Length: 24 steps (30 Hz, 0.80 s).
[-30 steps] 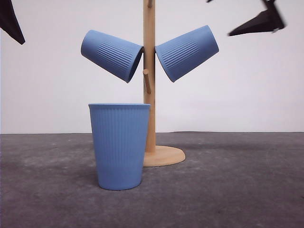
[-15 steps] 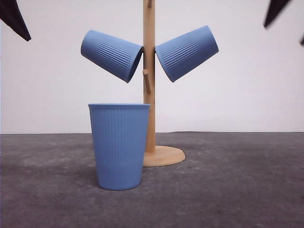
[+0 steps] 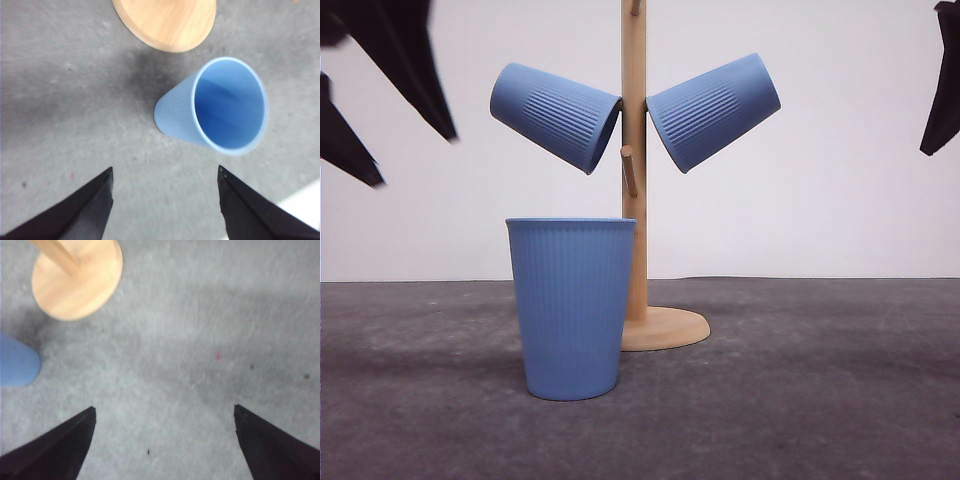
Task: Place three cups
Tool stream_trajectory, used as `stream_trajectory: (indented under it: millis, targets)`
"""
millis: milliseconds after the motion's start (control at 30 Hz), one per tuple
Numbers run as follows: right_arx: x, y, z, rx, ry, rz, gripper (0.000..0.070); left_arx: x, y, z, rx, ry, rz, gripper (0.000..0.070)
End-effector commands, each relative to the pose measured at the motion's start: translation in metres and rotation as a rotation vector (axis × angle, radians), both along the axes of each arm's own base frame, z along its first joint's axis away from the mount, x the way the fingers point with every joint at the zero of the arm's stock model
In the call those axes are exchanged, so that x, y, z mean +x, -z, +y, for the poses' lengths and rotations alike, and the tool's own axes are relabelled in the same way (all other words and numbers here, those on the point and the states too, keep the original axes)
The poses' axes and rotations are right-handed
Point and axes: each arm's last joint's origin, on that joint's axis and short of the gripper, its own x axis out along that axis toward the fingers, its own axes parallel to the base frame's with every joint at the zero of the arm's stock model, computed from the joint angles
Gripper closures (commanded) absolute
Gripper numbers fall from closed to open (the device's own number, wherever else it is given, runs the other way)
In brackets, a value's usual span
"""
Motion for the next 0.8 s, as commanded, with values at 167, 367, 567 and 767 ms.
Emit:
stream_trajectory:
  millis: [167,367,567,767]
  targets:
    - [0.001,-0.003,0.001,0.007,0.004,-0.014,0.0155,0.018,0.011,-0.026,-0.029,-0.005,0.018,0.0317]
    - [0.002,-0.004,0.001,0.007,0.004,-0.017,0.0155,0.029,0.026,-0.043,-0.012,0.010,0.024,0.0317]
    - [0.002,-0.004,0.001,0.007,0.004,-0.022,0.0155,0.040,0.049,-0.056,0.036,0.012,0.065,0.0319]
    - [0.002,-0.004,0.001,0.008,0.004,-0.021,0.0155,0.045,0.063,-0.061,0.061,0.024,0.113,0.0638]
